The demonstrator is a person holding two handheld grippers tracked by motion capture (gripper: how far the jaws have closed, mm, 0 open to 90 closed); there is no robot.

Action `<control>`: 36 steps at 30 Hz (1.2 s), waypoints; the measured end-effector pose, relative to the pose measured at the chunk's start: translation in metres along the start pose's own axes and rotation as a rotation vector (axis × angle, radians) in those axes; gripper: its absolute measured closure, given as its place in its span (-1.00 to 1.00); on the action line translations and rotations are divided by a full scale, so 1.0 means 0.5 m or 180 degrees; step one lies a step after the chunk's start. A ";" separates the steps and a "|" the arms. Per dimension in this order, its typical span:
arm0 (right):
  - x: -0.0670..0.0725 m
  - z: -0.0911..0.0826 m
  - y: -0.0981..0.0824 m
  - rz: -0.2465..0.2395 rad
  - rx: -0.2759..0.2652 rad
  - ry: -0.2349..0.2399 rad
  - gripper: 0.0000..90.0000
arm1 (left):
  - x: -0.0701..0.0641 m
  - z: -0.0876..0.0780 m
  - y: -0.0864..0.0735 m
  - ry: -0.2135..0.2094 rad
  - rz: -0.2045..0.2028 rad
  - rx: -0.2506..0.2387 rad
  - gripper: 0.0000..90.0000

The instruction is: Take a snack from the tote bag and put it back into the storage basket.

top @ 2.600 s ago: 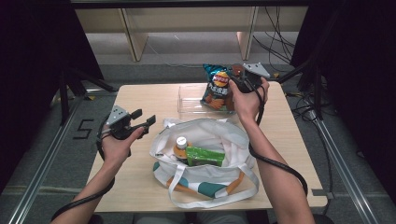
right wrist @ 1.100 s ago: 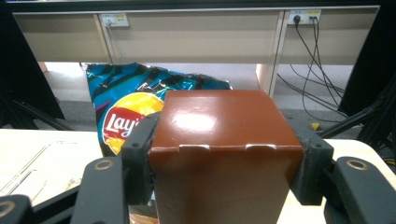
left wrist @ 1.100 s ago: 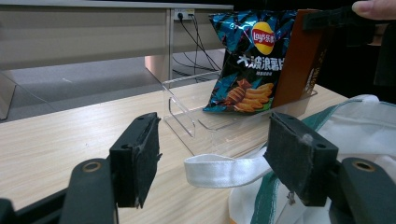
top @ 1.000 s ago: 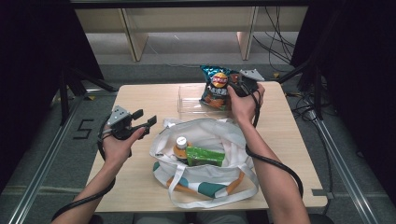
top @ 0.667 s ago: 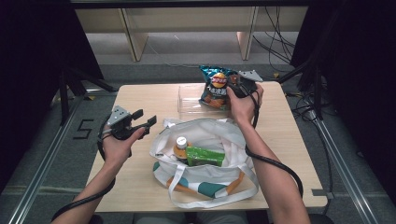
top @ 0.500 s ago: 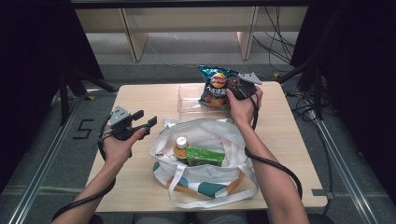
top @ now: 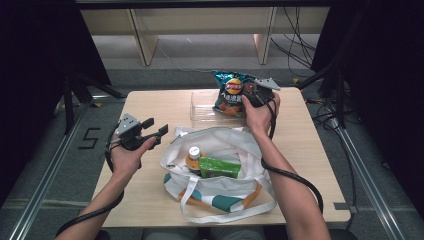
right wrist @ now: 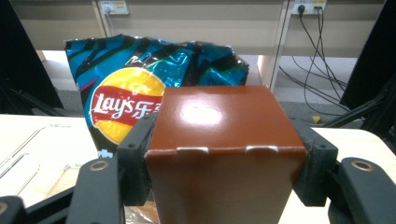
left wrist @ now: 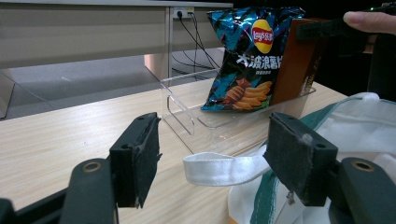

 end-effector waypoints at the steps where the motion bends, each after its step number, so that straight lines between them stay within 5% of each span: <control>1: -0.001 0.001 0.000 -0.0024 -0.0008 0.0009 -0.21 | 0.001 0.002 0.003 -0.0028 0.0061 -0.0032 -0.25; 5: 0.001 -0.005 -0.001 0.0002 0.0006 0.0048 -0.31 | 0.000 -0.002 0.003 0.0006 -0.0051 -0.0030 -0.25; 9: -0.002 -0.011 0.002 -0.0143 -0.0012 0.0067 -0.36 | -0.001 -0.004 0.005 0.0002 -0.0037 -0.0042 -0.25; 36: 0.011 -0.082 0.008 -0.0155 0.0091 0.0271 -0.41 | 0.001 -0.011 0.011 0.0031 -0.0062 -0.0075 -0.25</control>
Point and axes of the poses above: each handheld gripper's, and its own axes: z roughly forward along the jaws, y roughly out of its top, x roughly to its left, the point moved 9 cm from there along z, roughly forward along the jaws, and after that the axes turned 1 degree about -y, right-handed, at the moved point
